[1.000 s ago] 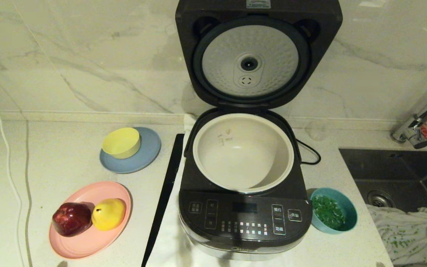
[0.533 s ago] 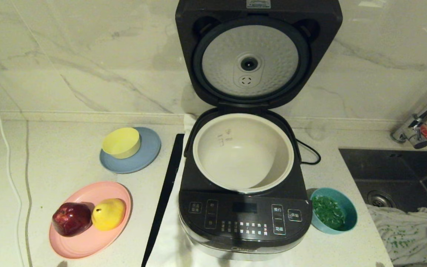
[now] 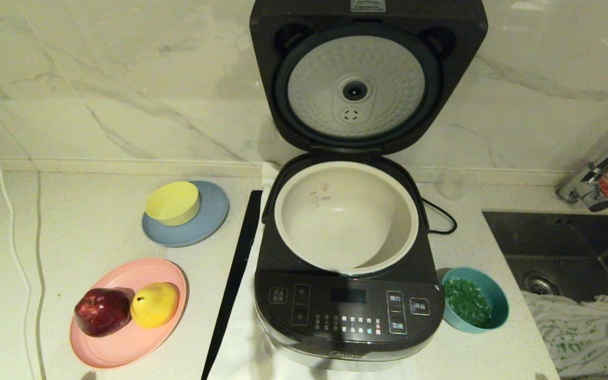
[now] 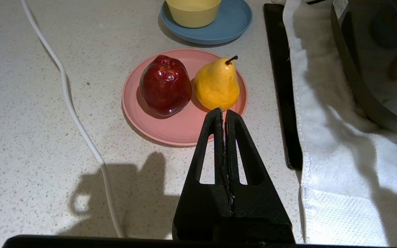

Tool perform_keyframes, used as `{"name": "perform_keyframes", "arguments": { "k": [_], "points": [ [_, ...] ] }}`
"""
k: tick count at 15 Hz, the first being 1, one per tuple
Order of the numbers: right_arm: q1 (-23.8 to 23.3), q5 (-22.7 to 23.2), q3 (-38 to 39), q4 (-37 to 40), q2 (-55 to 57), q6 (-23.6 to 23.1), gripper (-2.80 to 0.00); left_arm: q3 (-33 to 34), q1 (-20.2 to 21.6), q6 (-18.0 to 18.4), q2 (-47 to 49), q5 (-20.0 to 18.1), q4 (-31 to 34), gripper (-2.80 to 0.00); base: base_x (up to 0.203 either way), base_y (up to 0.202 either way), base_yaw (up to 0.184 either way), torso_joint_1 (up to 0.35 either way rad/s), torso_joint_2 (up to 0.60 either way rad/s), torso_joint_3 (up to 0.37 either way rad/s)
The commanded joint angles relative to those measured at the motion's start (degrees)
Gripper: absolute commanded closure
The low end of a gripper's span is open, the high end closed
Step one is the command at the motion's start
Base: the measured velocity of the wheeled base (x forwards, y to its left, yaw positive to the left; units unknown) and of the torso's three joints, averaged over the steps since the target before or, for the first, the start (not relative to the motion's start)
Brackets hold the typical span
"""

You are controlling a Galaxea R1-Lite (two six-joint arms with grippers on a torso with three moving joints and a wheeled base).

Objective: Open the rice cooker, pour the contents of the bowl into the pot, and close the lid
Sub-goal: Turn on the tap

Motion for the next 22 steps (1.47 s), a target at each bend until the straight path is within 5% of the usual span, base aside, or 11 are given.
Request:
{"name": "perform_keyframes", "arguments": {
  "k": [1, 4, 7, 11, 22],
  "points": [
    [0.0, -0.2, -0.2, 0.2, 0.0, 0.0, 0.0, 0.2, 0.0, 0.0, 0.0, 0.0, 0.0, 0.0, 0.0, 0.0, 0.0, 0.0, 0.0, 0.0],
    [0.0, -2.1, -5.1, 1.7, 0.1, 0.1, 0.0, 0.2, 0.0, -0.1, -0.1, 0.0, 0.0, 0.0, 0.0, 0.0, 0.0, 0.0, 0.0, 0.0],
    [0.0, -2.6, -17.8, 13.0, 1.4, -0.1, 0.0, 0.2, 0.0, 0.0, 0.0, 0.0, 0.0, 0.0, 0.0, 0.0, 0.0, 0.0, 0.0, 0.0],
    [-0.2, -6.0, -24.4, 14.1, 17.5, -1.2, 0.0, 0.2, 0.0, 0.0, -0.1, 0.0, 0.0, 0.0, 0.0, 0.0, 0.0, 0.0, 0.0, 0.0],
    [-3.5, -27.1, -38.1, -26.2, 82.1, -3.0, 0.0, 0.2, 0.0, 0.0, 0.0, 0.0, 0.0, 0.0, 0.0, 0.0, 0.0, 0.0, 0.0, 0.0]
  ]
}}
